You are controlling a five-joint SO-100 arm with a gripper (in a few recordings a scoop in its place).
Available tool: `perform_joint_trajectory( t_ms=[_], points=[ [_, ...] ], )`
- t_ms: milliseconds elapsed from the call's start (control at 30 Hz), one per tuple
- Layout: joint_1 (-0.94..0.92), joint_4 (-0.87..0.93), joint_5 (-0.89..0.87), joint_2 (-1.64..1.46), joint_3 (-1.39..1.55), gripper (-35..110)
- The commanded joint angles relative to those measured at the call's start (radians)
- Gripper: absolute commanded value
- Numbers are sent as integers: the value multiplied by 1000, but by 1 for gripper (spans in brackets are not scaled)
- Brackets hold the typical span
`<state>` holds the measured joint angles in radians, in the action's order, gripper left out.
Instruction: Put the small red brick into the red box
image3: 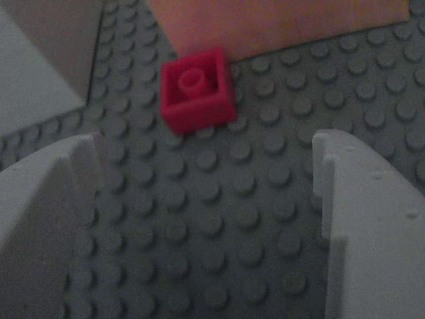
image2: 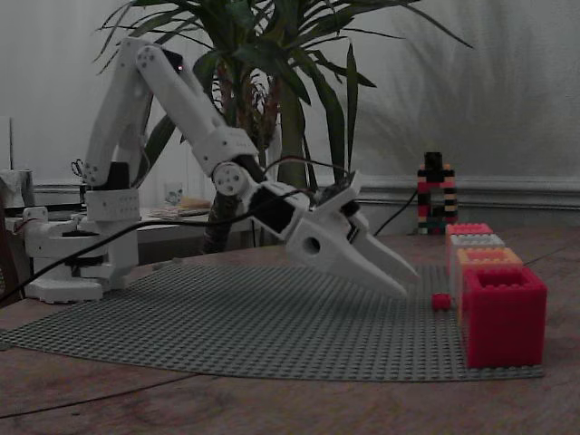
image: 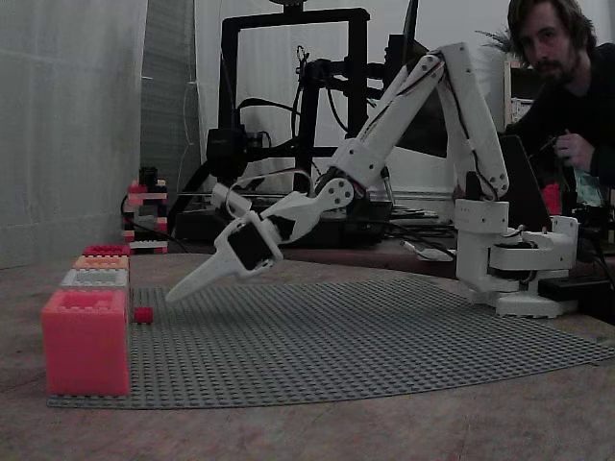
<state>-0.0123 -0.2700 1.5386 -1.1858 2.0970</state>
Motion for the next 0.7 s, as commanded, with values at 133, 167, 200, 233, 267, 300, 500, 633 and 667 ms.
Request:
perform_joint_trajectory(
  t_ms=[133,167,200,233,267,300,500,633,667],
  points=[
    [8,-43,-23,5,-92,33],
    [12,-46,-26,9,-95,33],
    [15,-51,-28,12,-97,33],
    [20,-58,-28,17,-97,33],
    [23,-66,-28,21,-97,33],
    [28,-72,-29,26,-97,33],
    [40,-92,-44,57,-130,33],
    [49,-72,-48,63,-146,32],
    [52,-74,-51,66,-147,32]
  ],
)
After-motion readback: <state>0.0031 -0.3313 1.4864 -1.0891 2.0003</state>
